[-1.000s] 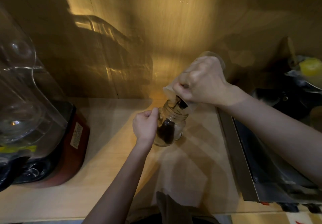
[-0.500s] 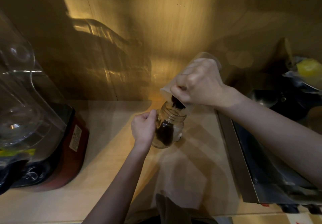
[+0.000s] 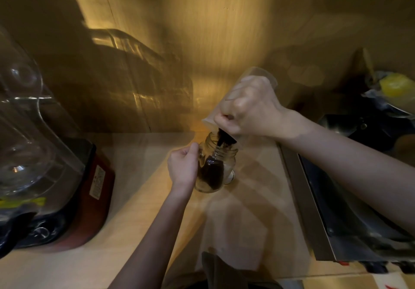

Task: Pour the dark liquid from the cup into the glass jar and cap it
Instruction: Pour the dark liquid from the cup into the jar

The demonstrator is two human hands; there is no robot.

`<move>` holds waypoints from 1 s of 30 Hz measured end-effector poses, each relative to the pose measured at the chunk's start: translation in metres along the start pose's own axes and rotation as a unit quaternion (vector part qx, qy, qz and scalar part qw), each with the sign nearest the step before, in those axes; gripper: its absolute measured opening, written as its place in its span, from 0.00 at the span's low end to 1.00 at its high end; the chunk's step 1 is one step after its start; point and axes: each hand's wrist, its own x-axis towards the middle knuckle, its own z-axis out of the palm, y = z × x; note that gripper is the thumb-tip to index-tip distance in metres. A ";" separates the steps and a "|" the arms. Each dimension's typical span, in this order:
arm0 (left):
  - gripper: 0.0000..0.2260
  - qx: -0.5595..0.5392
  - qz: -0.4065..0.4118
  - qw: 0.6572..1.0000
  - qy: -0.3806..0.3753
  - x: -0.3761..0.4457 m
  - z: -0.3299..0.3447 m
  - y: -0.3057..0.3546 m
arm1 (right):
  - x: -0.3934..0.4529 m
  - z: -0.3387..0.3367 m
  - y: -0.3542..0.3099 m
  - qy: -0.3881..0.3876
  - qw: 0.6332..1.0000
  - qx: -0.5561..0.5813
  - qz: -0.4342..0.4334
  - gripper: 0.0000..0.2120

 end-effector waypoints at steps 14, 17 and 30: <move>0.21 -0.015 0.000 1.000 0.001 0.004 0.003 -0.007 | -0.002 0.003 0.000 0.017 1.000 -0.002 -0.026 0.19; 0.20 -0.013 0.003 1.000 -0.001 0.004 0.003 -0.007 | -0.002 0.002 0.002 0.006 0.999 -0.017 -0.042 0.18; 0.17 -0.034 0.003 0.999 0.003 0.010 0.005 -0.006 | 0.002 -0.004 0.002 0.007 0.998 -0.032 -0.056 0.17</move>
